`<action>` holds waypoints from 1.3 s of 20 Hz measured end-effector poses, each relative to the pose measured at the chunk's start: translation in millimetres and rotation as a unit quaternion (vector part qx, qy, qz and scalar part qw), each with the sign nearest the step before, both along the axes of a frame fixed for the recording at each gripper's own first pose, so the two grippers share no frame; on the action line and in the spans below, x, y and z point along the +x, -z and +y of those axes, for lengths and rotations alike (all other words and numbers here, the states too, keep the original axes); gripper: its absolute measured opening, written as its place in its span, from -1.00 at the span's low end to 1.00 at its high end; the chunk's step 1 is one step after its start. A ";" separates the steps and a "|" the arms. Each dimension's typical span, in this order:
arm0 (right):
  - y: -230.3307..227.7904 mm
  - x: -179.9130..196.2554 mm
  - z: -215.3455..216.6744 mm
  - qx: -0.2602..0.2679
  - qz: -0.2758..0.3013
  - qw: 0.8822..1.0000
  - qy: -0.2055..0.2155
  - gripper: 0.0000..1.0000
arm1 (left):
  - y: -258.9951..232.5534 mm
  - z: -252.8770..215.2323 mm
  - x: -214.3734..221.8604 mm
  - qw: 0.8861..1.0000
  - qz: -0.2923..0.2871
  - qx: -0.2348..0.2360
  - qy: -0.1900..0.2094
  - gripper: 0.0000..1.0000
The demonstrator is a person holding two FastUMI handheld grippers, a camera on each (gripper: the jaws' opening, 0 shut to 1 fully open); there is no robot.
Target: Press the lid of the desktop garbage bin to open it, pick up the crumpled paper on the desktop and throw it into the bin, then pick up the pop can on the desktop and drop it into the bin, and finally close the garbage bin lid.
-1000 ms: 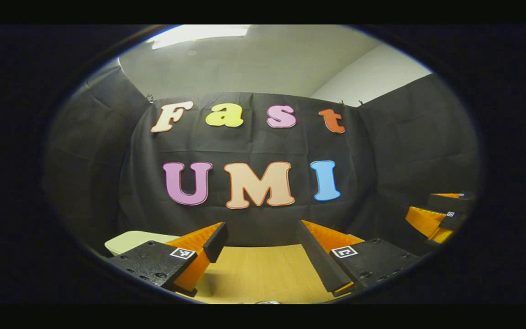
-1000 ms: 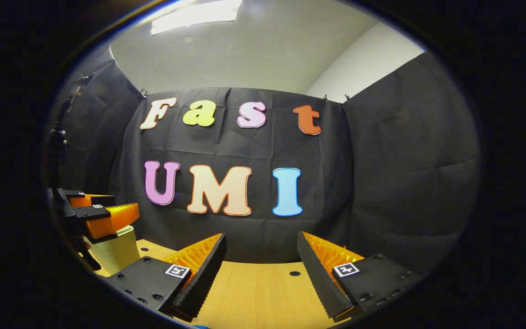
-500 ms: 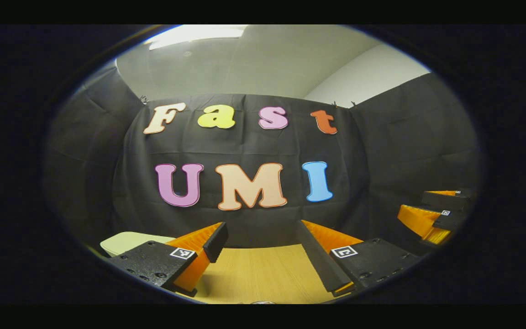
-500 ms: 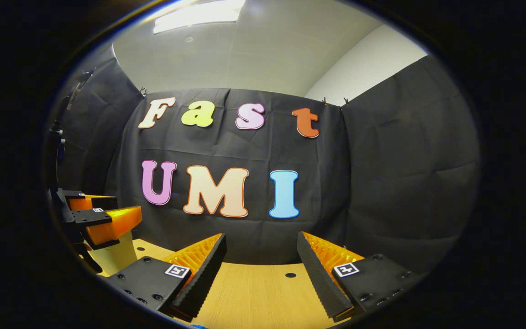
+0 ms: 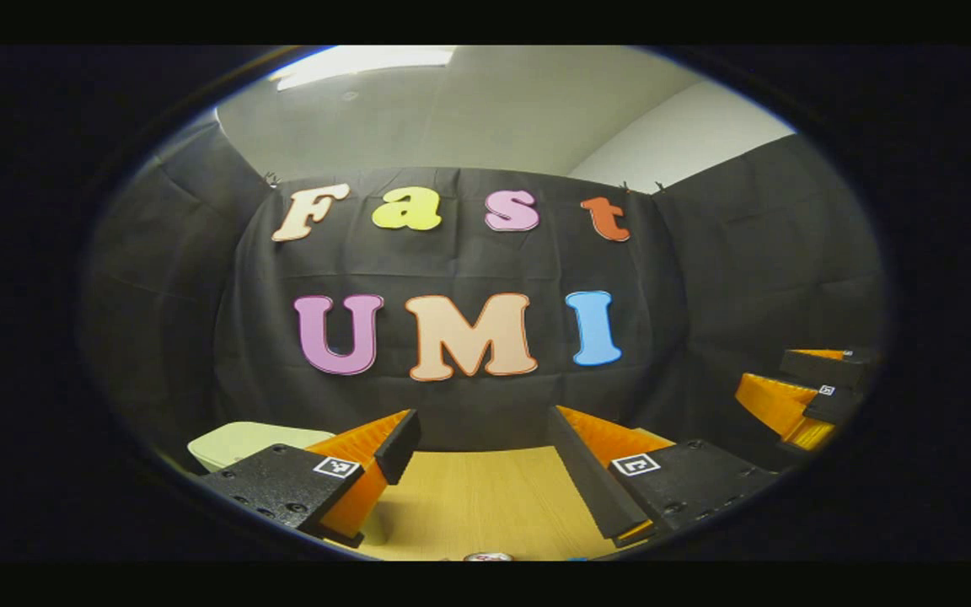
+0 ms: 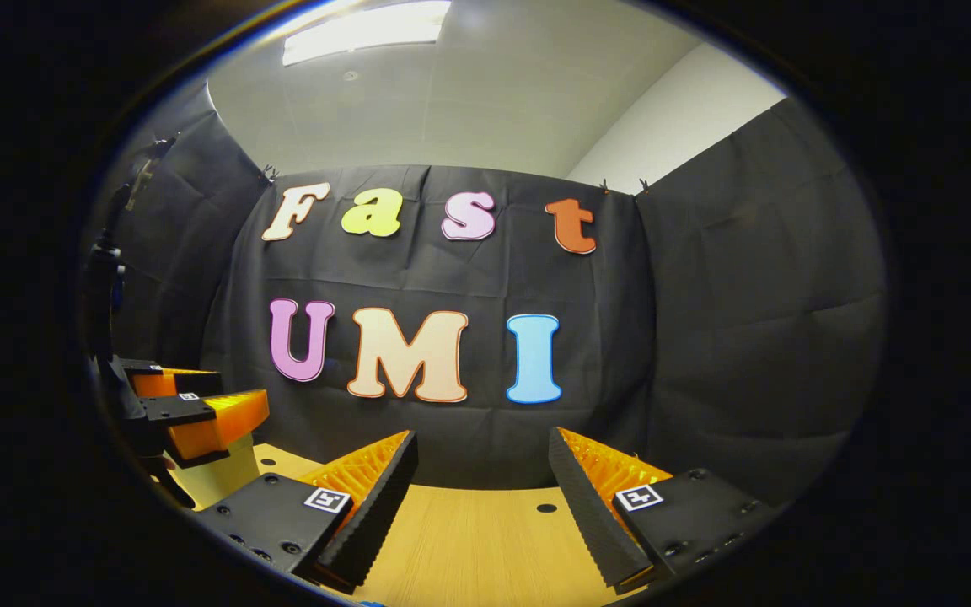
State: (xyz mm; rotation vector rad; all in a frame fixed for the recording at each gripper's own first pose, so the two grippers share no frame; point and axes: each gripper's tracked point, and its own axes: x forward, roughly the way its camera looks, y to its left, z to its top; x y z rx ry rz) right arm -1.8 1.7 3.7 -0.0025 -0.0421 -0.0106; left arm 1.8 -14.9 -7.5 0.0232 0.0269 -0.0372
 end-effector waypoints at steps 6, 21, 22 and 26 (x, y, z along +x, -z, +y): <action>2.1 6.9 6.3 0.004 -0.001 1.000 -0.018 0.96 | -6.3 5.5 -1.4 1.000 -0.011 0.009 -0.010 0.72; 7.1 30.8 55.0 0.002 0.008 0.998 -0.063 0.96 | -4.4 59.8 -3.4 0.999 -0.002 0.019 -0.049 -1.00; 7.5 32.1 60.7 0.002 0.007 0.998 -0.066 0.96 | -2.2 60.4 -3.2 0.999 0.000 0.018 -0.041 -1.00; 7.2 34.8 87.5 0.003 0.007 0.997 -0.075 0.96 | 5.8 92.0 -7.9 0.998 0.012 0.027 -0.054 -1.00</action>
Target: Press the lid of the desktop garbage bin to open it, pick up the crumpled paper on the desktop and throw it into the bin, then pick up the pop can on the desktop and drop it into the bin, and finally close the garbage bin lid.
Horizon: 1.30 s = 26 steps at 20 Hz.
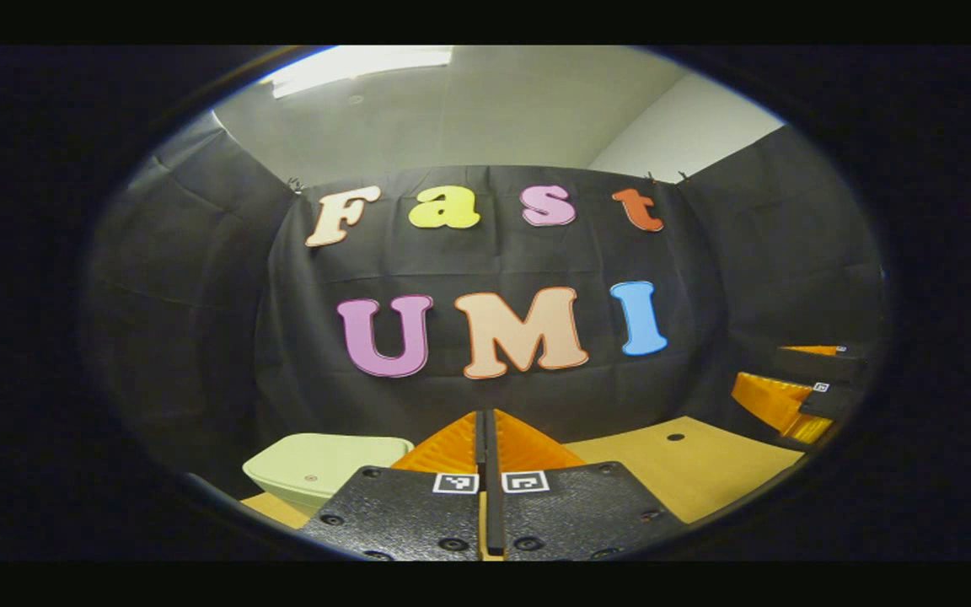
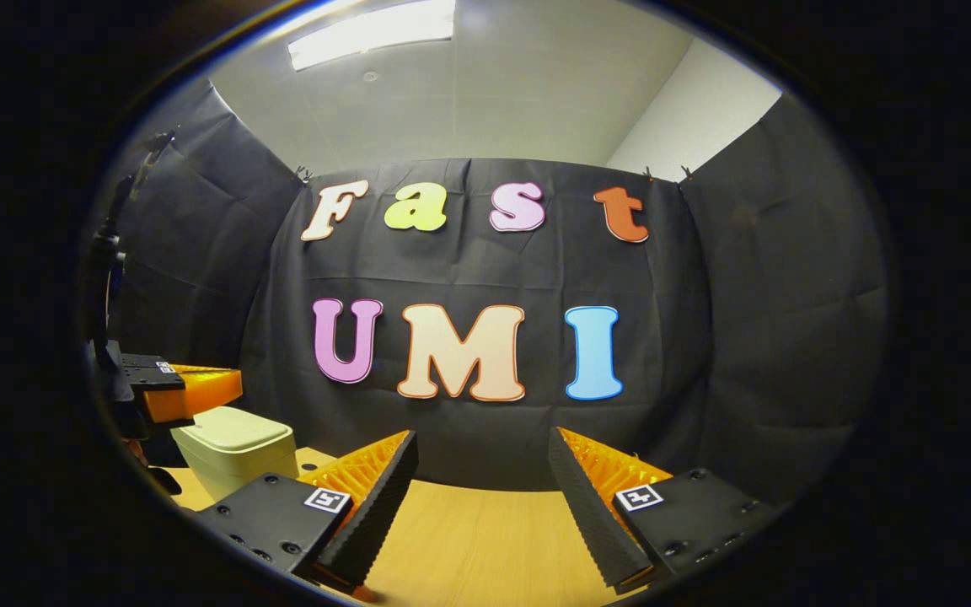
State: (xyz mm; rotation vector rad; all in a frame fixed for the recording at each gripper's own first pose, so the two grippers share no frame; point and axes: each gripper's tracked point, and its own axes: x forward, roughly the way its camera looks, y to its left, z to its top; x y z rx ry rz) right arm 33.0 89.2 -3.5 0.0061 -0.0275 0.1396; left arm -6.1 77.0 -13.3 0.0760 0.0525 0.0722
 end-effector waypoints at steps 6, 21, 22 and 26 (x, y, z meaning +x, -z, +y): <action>11.4 0.2 47.2 0.002 0.013 1.000 -0.018 0.96 | 14.9 57.9 -9.6 0.999 0.012 -0.004 -0.033 -1.00; 37.5 -13.8 112.0 -0.034 0.053 0.998 -0.029 0.96 | 114.5 166.8 -19.8 0.989 0.094 -0.031 -0.112 -1.00; 37.8 -14.4 111.8 -0.037 0.052 0.997 -0.030 0.96 | 128.0 166.3 -26.9 0.986 0.113 -0.046 -0.117 -1.00; 39.9 -14.4 110.9 -0.038 0.059 0.997 -0.038 0.96 | 115.8 170.3 -20.0 0.989 0.060 -0.056 -0.123 -1.00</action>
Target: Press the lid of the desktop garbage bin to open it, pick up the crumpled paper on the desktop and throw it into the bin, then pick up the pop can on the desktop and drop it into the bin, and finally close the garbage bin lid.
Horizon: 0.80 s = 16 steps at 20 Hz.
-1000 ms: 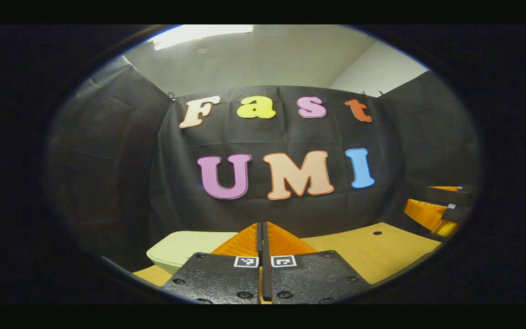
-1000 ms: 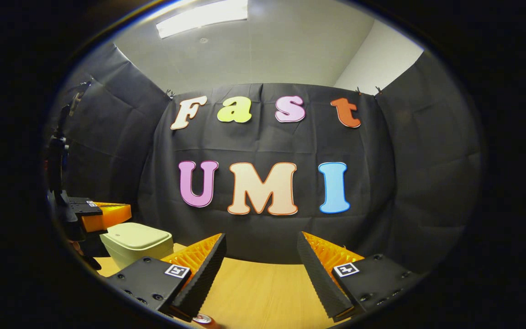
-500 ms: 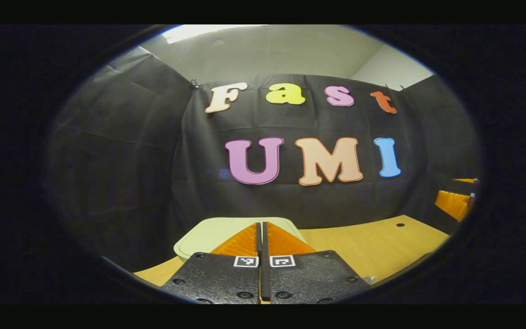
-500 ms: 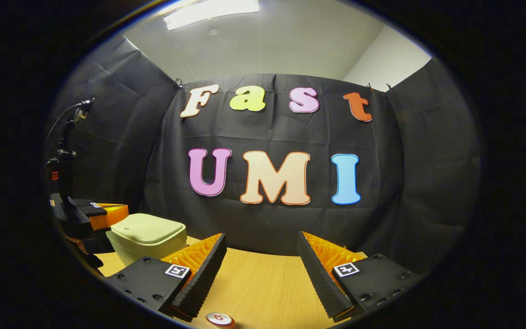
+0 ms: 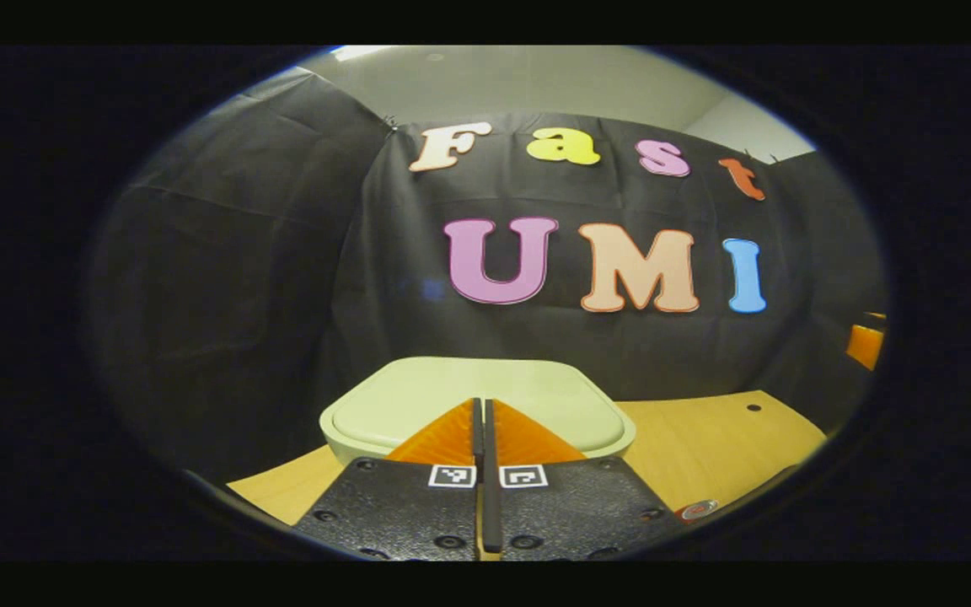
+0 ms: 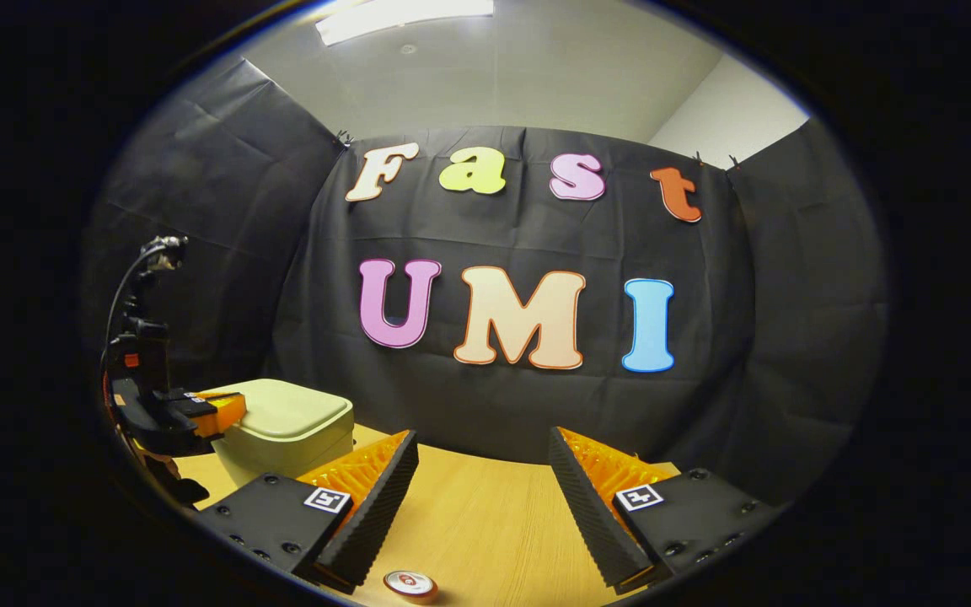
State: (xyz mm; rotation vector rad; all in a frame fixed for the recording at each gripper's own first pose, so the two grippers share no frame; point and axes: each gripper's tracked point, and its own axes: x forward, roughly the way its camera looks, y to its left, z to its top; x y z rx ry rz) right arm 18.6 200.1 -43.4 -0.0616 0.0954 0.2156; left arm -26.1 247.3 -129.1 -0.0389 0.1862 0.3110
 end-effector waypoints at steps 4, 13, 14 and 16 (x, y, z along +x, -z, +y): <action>8.4 3.0 -6.0 0.010 0.013 1.000 -0.010 0.96 | 7.7 -4.3 -2.1 0.999 -0.003 0.035 0.014 -1.00; 24.9 12.7 -35.1 0.021 0.026 0.999 -0.034 0.96 | -69.0 -25.8 7.5 0.994 -0.059 0.089 0.023 -1.00; 29.2 14.4 -41.4 0.020 0.028 0.999 -0.032 0.96 | -77.6 -27.5 10.2 0.994 -0.068 0.081 0.019 -1.00; 36.4 17.2 -50.3 0.023 0.031 0.999 -0.030 0.96 | -89.2 -38.4 11.7 0.995 -0.080 0.055 0.016 -1.00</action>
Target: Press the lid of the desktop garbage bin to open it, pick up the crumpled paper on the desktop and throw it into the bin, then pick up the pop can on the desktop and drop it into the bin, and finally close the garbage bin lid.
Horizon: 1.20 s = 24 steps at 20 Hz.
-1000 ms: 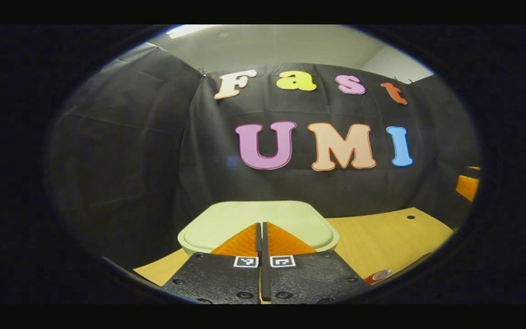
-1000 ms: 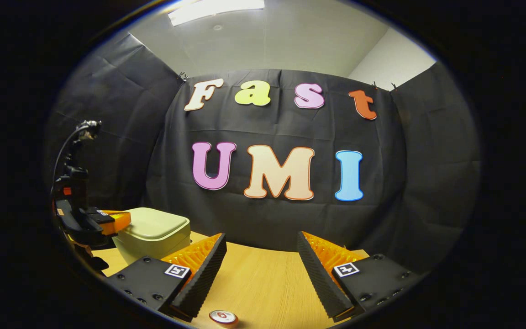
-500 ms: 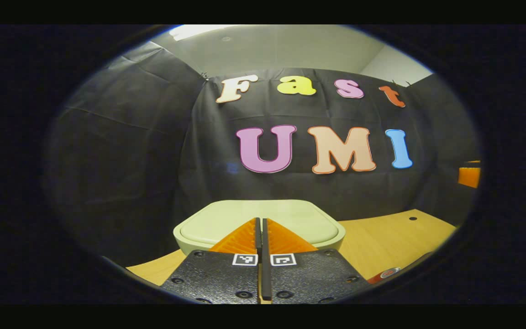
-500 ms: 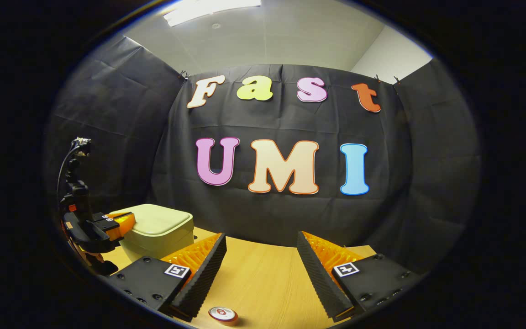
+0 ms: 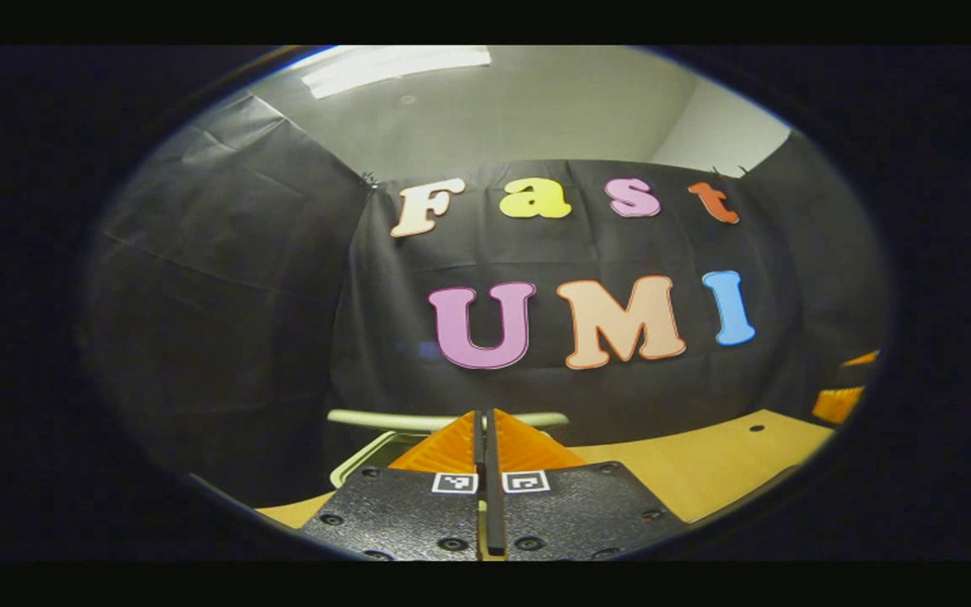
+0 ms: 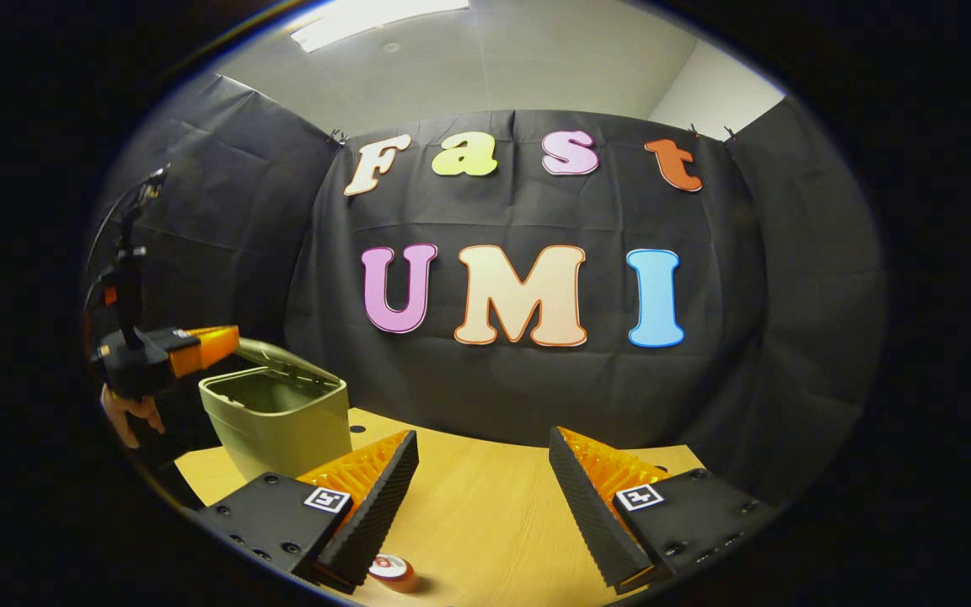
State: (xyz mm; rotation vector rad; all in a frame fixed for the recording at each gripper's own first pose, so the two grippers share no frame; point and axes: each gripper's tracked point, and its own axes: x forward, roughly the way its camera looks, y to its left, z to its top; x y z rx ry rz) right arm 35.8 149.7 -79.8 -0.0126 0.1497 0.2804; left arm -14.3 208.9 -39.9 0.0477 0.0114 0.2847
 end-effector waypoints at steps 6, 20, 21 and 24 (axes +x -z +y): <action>49.2 -4.4 -13.9 0.017 0.046 0.998 -0.038 0.96 | -34.8 -56.4 -9.6 0.998 -0.022 0.004 0.053 -0.85; 241.4 -54.8 -8.8 -0.102 0.190 0.966 -0.140 0.95 | -17.2 -91.9 -49.1 0.999 0.026 0.014 0.034 0.89; 257.6 -61.0 -12.3 -0.108 0.211 0.961 -0.141 0.95 | -17.5 -90.1 -52.0 0.999 0.028 0.019 0.031 0.89; 290.4 -73.5 -15.7 -0.125 0.260 0.947 -0.143 0.96 | -12.5 -81.6 -59.1 0.999 0.037 0.020 0.021 0.99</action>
